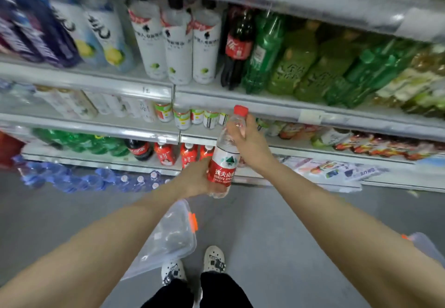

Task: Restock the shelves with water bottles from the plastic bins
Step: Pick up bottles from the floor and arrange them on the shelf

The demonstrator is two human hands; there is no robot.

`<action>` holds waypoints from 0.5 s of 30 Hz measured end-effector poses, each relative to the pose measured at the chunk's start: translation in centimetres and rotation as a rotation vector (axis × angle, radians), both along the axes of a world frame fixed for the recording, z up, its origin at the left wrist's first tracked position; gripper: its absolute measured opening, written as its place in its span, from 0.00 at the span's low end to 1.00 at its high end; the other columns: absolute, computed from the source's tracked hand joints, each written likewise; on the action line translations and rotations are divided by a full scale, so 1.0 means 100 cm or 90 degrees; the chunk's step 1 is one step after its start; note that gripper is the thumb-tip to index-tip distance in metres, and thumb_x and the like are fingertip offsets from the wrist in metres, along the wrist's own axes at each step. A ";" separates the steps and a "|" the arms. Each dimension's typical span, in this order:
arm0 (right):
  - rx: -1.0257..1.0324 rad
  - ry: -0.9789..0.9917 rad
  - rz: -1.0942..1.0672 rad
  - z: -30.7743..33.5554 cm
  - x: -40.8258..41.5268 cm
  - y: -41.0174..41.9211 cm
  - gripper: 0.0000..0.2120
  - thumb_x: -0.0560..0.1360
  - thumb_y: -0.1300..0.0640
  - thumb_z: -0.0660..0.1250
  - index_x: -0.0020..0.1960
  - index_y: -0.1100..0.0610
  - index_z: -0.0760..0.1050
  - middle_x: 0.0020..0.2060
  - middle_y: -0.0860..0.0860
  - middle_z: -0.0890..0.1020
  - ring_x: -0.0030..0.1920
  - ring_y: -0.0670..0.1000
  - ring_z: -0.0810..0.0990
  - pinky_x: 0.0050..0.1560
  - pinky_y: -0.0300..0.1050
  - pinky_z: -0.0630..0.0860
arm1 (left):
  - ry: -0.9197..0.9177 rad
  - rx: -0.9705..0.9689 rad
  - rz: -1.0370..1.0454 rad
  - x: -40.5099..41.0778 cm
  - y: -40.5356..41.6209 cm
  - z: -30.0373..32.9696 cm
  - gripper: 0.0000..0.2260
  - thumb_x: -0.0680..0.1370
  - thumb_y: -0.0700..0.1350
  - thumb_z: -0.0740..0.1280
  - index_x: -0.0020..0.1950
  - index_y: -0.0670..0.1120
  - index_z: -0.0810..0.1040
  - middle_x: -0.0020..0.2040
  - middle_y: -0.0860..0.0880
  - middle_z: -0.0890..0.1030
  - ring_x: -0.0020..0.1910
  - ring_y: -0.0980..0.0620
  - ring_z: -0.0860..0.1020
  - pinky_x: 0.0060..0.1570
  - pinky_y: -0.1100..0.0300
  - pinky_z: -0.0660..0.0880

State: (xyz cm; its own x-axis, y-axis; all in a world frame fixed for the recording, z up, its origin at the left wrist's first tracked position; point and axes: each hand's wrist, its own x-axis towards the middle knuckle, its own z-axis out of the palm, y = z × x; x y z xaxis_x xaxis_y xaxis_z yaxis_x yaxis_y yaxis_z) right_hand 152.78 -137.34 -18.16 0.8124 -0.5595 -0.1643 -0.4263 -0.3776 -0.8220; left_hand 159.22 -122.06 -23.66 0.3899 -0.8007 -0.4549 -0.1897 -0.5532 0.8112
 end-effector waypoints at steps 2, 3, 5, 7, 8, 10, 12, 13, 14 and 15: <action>-0.019 -0.004 0.005 0.034 -0.003 -0.004 0.21 0.82 0.43 0.58 0.69 0.54 0.61 0.56 0.52 0.79 0.57 0.54 0.78 0.49 0.44 0.69 | -0.053 0.006 -0.054 0.005 -0.004 0.035 0.33 0.64 0.54 0.80 0.64 0.54 0.70 0.55 0.55 0.79 0.54 0.55 0.78 0.54 0.63 0.72; -0.027 -0.008 0.002 0.051 -0.004 -0.007 0.23 0.82 0.43 0.58 0.70 0.55 0.60 0.56 0.53 0.79 0.56 0.54 0.77 0.49 0.44 0.68 | -0.070 0.008 -0.076 0.008 -0.005 0.049 0.35 0.61 0.57 0.79 0.64 0.53 0.71 0.57 0.55 0.80 0.55 0.55 0.79 0.56 0.61 0.73; -0.052 -0.031 0.000 0.086 -0.004 -0.009 0.23 0.82 0.43 0.58 0.70 0.55 0.60 0.55 0.54 0.80 0.55 0.55 0.78 0.49 0.46 0.70 | -0.105 0.000 -0.087 0.018 -0.010 0.077 0.37 0.59 0.60 0.79 0.65 0.52 0.71 0.58 0.54 0.80 0.54 0.55 0.80 0.60 0.54 0.75; -0.116 -0.053 0.004 0.124 -0.005 -0.012 0.23 0.81 0.44 0.59 0.70 0.55 0.60 0.57 0.56 0.81 0.56 0.58 0.79 0.54 0.49 0.73 | -0.168 -0.012 -0.123 0.030 -0.017 0.114 0.34 0.63 0.55 0.80 0.66 0.52 0.72 0.57 0.56 0.80 0.54 0.57 0.79 0.60 0.55 0.75; -0.144 -0.060 0.003 0.145 -0.005 -0.015 0.23 0.81 0.44 0.59 0.71 0.55 0.60 0.58 0.56 0.80 0.57 0.58 0.79 0.55 0.50 0.73 | -0.204 -0.017 -0.149 0.035 -0.022 0.135 0.32 0.66 0.54 0.79 0.66 0.52 0.72 0.58 0.57 0.79 0.54 0.58 0.78 0.60 0.57 0.75; -0.188 -0.087 0.003 0.188 -0.006 -0.026 0.23 0.81 0.44 0.59 0.70 0.54 0.60 0.60 0.55 0.79 0.57 0.57 0.79 0.57 0.50 0.73 | -0.291 -0.019 -0.192 0.045 -0.033 0.186 0.30 0.70 0.53 0.76 0.69 0.50 0.71 0.62 0.54 0.78 0.56 0.55 0.77 0.60 0.57 0.74; -0.231 -0.130 0.011 0.234 -0.007 -0.037 0.24 0.81 0.42 0.59 0.71 0.54 0.61 0.62 0.52 0.78 0.59 0.53 0.78 0.60 0.49 0.72 | -0.407 -0.031 -0.202 0.055 -0.043 0.239 0.28 0.73 0.53 0.73 0.70 0.48 0.71 0.63 0.51 0.78 0.58 0.52 0.77 0.60 0.57 0.74; -0.246 -0.150 0.012 0.257 -0.008 -0.043 0.24 0.80 0.41 0.59 0.71 0.52 0.62 0.62 0.50 0.78 0.59 0.51 0.78 0.61 0.50 0.72 | -0.473 -0.044 -0.204 0.060 -0.047 0.266 0.26 0.74 0.52 0.72 0.69 0.47 0.72 0.62 0.50 0.79 0.58 0.51 0.78 0.59 0.58 0.74; -0.269 -0.163 0.010 0.281 -0.008 -0.050 0.24 0.80 0.41 0.59 0.71 0.51 0.62 0.61 0.49 0.78 0.58 0.50 0.79 0.62 0.50 0.72 | -0.531 -0.064 -0.199 0.064 -0.051 0.291 0.24 0.75 0.52 0.71 0.68 0.47 0.73 0.61 0.50 0.79 0.57 0.51 0.78 0.58 0.58 0.74; -0.301 -0.168 0.004 0.306 -0.010 -0.056 0.22 0.80 0.41 0.59 0.70 0.50 0.63 0.60 0.47 0.78 0.57 0.49 0.78 0.60 0.48 0.72 | -0.577 -0.094 -0.190 0.067 -0.056 0.318 0.21 0.75 0.52 0.71 0.67 0.47 0.74 0.60 0.51 0.80 0.56 0.52 0.79 0.58 0.56 0.75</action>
